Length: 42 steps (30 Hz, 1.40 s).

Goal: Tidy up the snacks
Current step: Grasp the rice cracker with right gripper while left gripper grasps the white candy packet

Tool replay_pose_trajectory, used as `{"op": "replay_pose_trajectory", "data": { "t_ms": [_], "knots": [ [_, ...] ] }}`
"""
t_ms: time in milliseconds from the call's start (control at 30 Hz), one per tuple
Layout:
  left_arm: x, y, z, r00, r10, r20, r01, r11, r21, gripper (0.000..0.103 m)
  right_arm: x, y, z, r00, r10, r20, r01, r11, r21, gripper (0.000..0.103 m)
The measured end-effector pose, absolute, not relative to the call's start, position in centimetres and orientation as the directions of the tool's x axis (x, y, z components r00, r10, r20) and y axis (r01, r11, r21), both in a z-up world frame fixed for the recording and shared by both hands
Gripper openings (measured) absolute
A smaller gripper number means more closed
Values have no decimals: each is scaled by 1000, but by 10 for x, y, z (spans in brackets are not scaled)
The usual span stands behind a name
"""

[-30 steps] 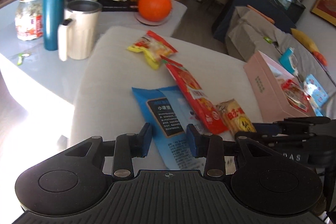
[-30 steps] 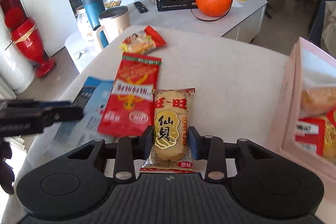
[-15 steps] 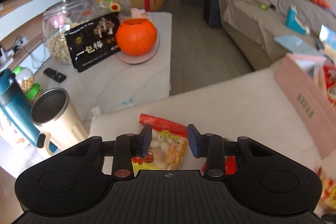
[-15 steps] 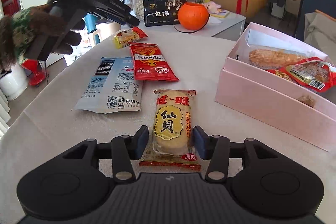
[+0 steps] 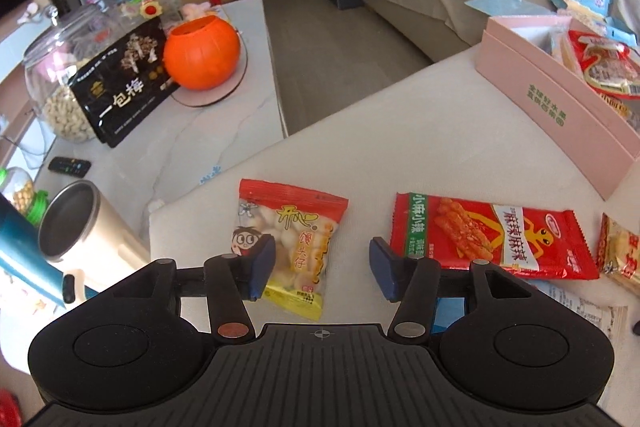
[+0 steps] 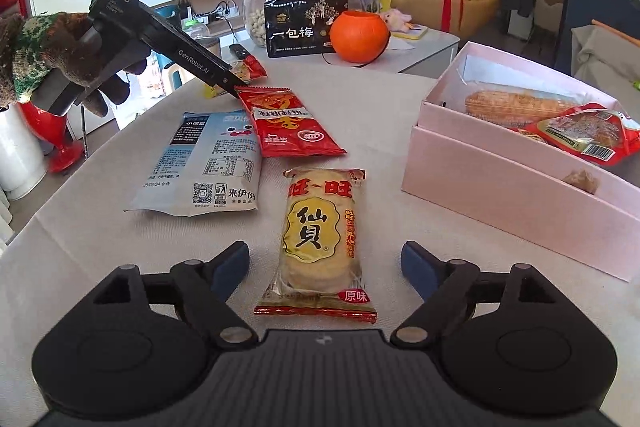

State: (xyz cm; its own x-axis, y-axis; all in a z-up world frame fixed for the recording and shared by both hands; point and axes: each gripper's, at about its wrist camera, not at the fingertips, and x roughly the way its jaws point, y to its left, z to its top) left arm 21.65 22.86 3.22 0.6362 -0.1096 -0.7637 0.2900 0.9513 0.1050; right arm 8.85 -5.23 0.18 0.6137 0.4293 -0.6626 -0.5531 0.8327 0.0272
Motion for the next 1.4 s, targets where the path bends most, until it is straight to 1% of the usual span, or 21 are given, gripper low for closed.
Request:
{"op": "replay_pose_trajectory", "data": {
  "t_ms": [133,233,367,433,500,533,567,633,733,800,867,933,1000,1033,1100,1200,1233,1300,1333,1367,1400],
  "knots": [
    [224,236,35,654,-30,-756,234,958,165,54,88,-52,2,614,428,-663,-553,833,26,84],
    [230,244,32,647,-31,-761,203,970,133,54,88,-52,1,614,428,-663,-554,832,25,84],
    [241,245,31,656,-2,-755,166,976,142,54,89,-51,1,609,435,-663,-556,830,34,85],
    [248,247,32,647,-17,-762,157,981,111,55,89,-51,1,608,437,-663,-558,829,35,86],
    [250,247,32,631,-56,-774,170,983,68,67,89,-51,1,607,438,-663,-559,829,36,86],
    [250,246,32,619,-82,-781,192,980,49,76,89,-51,1,607,439,-663,-559,829,37,86],
    [249,244,31,608,-104,-787,213,976,36,82,89,-51,1,606,440,-662,-559,828,39,86],
    [246,244,33,607,-134,-783,225,974,7,82,89,-52,1,605,443,-661,-559,828,43,86],
    [245,264,44,648,-201,-735,158,979,-129,80,90,-52,1,603,447,-660,-559,828,50,87],
    [251,279,48,684,-131,-718,48,990,-134,77,90,-52,1,603,449,-660,-559,828,53,87],
    [260,291,45,680,-78,-729,-31,990,-135,77,91,-52,1,602,450,-660,-559,827,54,87],
    [272,299,36,644,-86,-760,-65,984,-166,77,91,-53,1,602,450,-660,-559,827,54,87],
    [281,298,27,622,-104,-776,-63,981,-183,83,91,-53,1,602,450,-659,-559,827,54,87],
    [283,294,26,627,-98,-773,-57,984,-170,86,91,-53,1,602,450,-659,-559,827,55,87],
    [289,283,25,623,-67,-779,-48,991,-123,87,91,-52,1,600,452,-660,-560,826,56,88],
    [292,261,21,602,15,-799,-21,1000,3,91,91,-52,1,597,456,-660,-564,824,59,89],
    [290,256,20,607,30,-794,-15,1000,26,90,91,-52,1,597,456,-661,-564,824,59,89],
    [284,256,22,610,10,-792,-12,1000,3,81,91,-52,1,596,455,-661,-565,823,57,89],
    [278,257,23,616,11,-788,-17,1000,0,68,91,-53,1,596,455,-661,-565,823,57,89],
    [271,258,26,623,16,-782,-32,999,-5,58,91,-52,1,596,455,-661,-565,823,56,89],
    [264,259,27,621,5,-784,-43,999,-27,58,91,-52,1,596,455,-662,-566,823,56,89]
  ]
}}
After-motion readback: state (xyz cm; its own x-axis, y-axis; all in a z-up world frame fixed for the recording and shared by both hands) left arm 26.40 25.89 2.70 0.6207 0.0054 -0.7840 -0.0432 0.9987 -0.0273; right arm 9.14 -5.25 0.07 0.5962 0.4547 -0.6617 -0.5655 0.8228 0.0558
